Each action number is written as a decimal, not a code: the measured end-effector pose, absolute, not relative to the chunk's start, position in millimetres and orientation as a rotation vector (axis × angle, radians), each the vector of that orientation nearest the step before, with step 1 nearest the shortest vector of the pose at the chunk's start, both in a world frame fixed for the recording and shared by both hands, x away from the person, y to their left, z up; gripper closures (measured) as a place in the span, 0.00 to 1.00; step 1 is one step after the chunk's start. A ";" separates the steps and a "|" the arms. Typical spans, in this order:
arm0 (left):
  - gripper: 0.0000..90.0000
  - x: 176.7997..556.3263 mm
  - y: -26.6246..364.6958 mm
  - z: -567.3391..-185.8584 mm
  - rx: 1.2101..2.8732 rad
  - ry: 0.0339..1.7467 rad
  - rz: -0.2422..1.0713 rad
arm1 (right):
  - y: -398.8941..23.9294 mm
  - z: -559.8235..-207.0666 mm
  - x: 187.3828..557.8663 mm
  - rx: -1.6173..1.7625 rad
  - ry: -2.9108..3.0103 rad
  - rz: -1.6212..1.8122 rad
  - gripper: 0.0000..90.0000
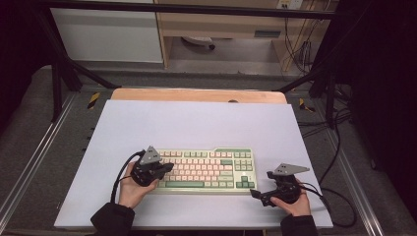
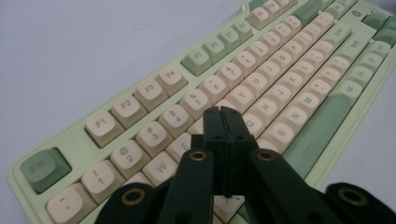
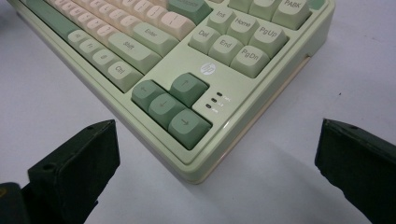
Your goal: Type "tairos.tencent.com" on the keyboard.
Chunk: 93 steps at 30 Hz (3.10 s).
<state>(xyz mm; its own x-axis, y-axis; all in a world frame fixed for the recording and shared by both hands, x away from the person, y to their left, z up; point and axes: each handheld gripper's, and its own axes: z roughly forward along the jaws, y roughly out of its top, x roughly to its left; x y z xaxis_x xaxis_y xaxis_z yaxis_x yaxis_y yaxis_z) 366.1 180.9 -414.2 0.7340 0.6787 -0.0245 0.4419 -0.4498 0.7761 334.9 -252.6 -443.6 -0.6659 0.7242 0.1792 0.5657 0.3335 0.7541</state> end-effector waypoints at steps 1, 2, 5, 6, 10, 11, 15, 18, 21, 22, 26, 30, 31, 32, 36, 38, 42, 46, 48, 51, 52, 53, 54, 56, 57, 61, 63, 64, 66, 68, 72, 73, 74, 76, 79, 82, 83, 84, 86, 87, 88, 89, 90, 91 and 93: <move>1.00 365.4 182.6 -414.3 2.116 0.846 0.372 | -252.6 -443.5 334.8 1.183 2.406 1.240 0.00; 1.00 364.6 184.2 -414.4 2.115 0.847 0.375 | -252.6 -443.5 334.8 1.183 2.406 1.240 0.00; 1.00 362.2 190.0 -413.8 2.110 0.851 0.380 | -252.5 -443.9 335.1 1.180 2.408 1.235 0.00; 1.00 361.4 191.8 -413.6 2.107 0.853 0.385 | -252.4 -444.0 335.2 1.181 2.409 1.235 0.00; 1.00 358.1 198.5 -414.4 2.105 0.858 0.391 | -252.2 -444.4 335.5 1.179 2.411 1.234 0.00; 1.00 357.3 199.8 -415.2 2.105 0.858 0.393 | -252.0 -444.5 335.5 1.182 2.410 1.235 0.00; 1.00 356.0 204.6 -417.7 2.106 0.868 0.397 | -251.8 -444.8 335.6 1.176 2.414 1.234 0.00; 1.00 356.7 207.5 -419.7 2.108 0.878 0.395 | -251.8 -444.8 335.5 1.178 2.413 1.232 0.00; 1.00 357.6 209.2 -422.5 2.113 0.886 0.398 | -252.0 -444.5 335.3 1.181 2.410 1.232 0.00; 1.00 358.0 210.0 -423.2 2.114 0.890 0.399 | -252.0 -444.5 335.3 1.181 2.410 1.232 0.00; 1.00 359.0 213.7 -425.6 2.109 0.906 0.397 | -252.2 -444.1 334.9 1.182 2.410 1.234 0.00; 1.00 359.7 214.2 -428.3 2.113 0.909 0.395 | -252.2 -444.1 334.9 1.182 2.410 1.234 0.00; 1.00 359.8 214.1 -428.4 2.112 0.909 0.396 | -252.2 -444.1 334.8 1.181 2.410 1.234 0.00; 1.00 359.7 214.0 -428.4 2.112 0.908 0.397 | -252.2 -444.3 334.9 1.179 2.411 1.233 0.00; 1.00 359.4 213.6 -429.1 2.113 0.906 0.399 | -252.3 -444.2 334.8 1.174 2.413 1.232 0.00; 1.00 359.5 213.4 -429.6 2.117 0.905 0.400 | -252.4 -444.3 334.9 1.170 2.415 1.229 0.00; 1.00 359.8 212.8 -431.5 2.121 0.906 0.397 | -252.3 -444.2 334.9 1.168 2.416 1.230 0.00; 1.00 359.2 213.7 -430.3 2.117 0.905 0.398 | -252.3 -443.8 334.7 1.163 2.412 1.239 0.00; 1.00 358.4 214.8 -427.6 2.106 0.904 0.399 | -252.4 -442.9 334.3 1.165 2.413 1.243 0.00; 1.00 357.0 216.5 -424.8 2.092 0.902 0.400 | -251.6 -441.6 333.7 1.167 2.410 1.250 0.00; 1.00 356.6 216.8 -424.3 2.092 0.901 0.400 | -251.0 -441.3 334.3 1.152 2.409 1.248 0.00; 1.00 356.3 216.7 -423.9 2.089 0.900 0.396 | -249.6 -439.9 333.8 1.164 2.410 1.242 0.00; 1.00 356.0 216.4 -423.6 2.087 0.898 0.394 | -248.0 -438.8 333.8 1.163 2.408 1.236 0.00; 1.00 355.4 215.8 -423.0 2.089 0.893 0.397 | -244.1 -436.4 333.4 1.152 2.418 1.228 0.00; 1.00 355.2 215.6 -422.8 2.090 0.892 0.396 | -242.6 -435.3 333.3 1.134 2.422 1.235 0.00; 1.00 354.8 215.4 -422.2 2.087 0.891 0.395 | -236.1 -429.0 333.1 1.117 2.424 1.246 0.04; 1.00 354.7 215.4 -421.9 2.085 0.890 0.394 | -233.1 -426.2 333.4 1.105 2.420 1.265 0.08; 1.00 354.7 215.4 -421.8 2.084 0.889 0.393 | -231.5 -425.4 333.8 1.094 2.419 1.274 0.10; 1.00 354.4 215.2 -421.8 2.083 0.889 0.392 | -227.4 -424.2 335.2 1.081 2.438 1.286 0.14; 1.00 354.2 214.7 -421.9 2.083 0.888 0.392 | -222.2 -423.5 335.9 1.056 2.449 1.308 0.21; 1.00 354.2 214.3 -422.1 2.086 0.886 0.392 | -209.9 -420.0 337.9 1.010 2.473 1.332 0.32; 1.00 354.2 214.4 -422.1 2.086 0.885 0.392 | -207.0 -418.6 338.5 1.003 2.471 1.341 0.35; 1.00 354.2 214.5 -422.1 2.085 0.886 0.392 | -204.3 -417.2 339.1 0.993 2.476 1.349 0.37; 1.00 354.2 214.5 -422.1 2.085 0.886 0.392 | -198.4 -414.8 340.6 0.981 2.475 1.352 0.42; 1.00 354.1 214.3 -422.1 2.086 0.884 0.393 | -189.6 -412.5 343.2 0.963 2.472 1.366 0.49; 1.00 354.1 214.2 -422.1 2.086 0.883 0.392 | -180.1 -411.3 346.0 0.945 2.480 1.378 0.57; 1.00 354.1 214.1 -422.1 2.087 0.882 0.392 | -177.1 -411.1 346.7 0.946 2.485 1.381 0.59; 1.00 354.0 214.1 -422.1 2.087 0.882 0.391 | -174.0 -410.9 347.5 0.944 2.487 1.381 0.60; 1.00 354.0 214.2 -421.9 2.085 0.882 0.392 | -168.5 -410.6 349.5 0.946 2.497 1.383 0.63; 1.00 354.0 214.2 -421.8 2.085 0.881 0.392 | -165.9 -410.4 350.1 0.945 2.498 1.383 0.65; 1.00 354.0 214.3 -421.8 2.085 0.881 0.392 | -163.5 -410.2 350.9 0.943 2.501 1.383 0.66; 1.00 354.0 214.3 -421.8 2.085 0.881 0.392 | -161.2 -409.7 351.6 0.945 2.502 1.380 0.68; 1.00 354.0 214.2 -421.8 2.084 0.881 0.392 | -159.1 -409.5 352.6 0.946 2.502 1.386 0.70; 1.00 354.0 214.2 -421.8 2.085 0.881 0.392 | -157.2 -409.2 353.7 0.944 2.502 1.396 0.72; 1.00 354.0 214.1 -421.9 2.086 0.880 0.392 | -152.9 -408.3 355.8 0.948 2.499 1.396 0.75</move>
